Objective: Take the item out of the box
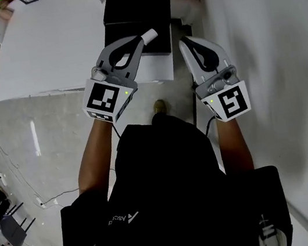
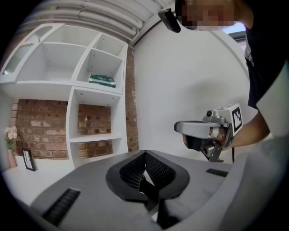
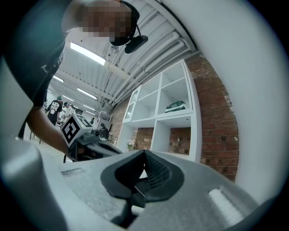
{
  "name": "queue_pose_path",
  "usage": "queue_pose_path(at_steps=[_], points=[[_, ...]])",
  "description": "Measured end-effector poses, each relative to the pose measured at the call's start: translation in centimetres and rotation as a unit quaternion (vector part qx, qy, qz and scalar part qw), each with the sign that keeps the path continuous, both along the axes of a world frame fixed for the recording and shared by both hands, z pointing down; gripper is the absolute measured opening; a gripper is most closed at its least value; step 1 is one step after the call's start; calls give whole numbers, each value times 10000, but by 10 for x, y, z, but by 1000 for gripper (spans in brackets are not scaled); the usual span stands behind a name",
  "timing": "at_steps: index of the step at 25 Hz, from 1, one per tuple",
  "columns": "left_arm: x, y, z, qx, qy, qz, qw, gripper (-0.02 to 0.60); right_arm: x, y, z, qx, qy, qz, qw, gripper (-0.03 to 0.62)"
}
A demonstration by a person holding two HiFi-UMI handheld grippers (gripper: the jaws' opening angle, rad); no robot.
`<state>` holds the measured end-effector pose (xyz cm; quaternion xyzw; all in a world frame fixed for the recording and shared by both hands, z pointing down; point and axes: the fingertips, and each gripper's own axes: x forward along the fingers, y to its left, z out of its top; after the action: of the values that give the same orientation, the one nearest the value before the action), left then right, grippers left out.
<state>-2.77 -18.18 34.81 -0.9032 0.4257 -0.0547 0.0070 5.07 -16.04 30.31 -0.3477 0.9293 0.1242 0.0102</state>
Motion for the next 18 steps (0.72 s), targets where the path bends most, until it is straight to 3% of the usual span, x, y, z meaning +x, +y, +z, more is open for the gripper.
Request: queue_pose_path(at_steps=[8,13,18], points=[[9,-41,50,-866,-603,101,9944,0,7,-32,15,-194,-11,-20,9998,2],[15,-55,82,-1369,-1135,301,9836,8,7,-42,21,-304,-20,107,9995,2],[21,-67,121,-1855,-1694,580,9662,67,10,-53,27,-289,1,250,9993,2]])
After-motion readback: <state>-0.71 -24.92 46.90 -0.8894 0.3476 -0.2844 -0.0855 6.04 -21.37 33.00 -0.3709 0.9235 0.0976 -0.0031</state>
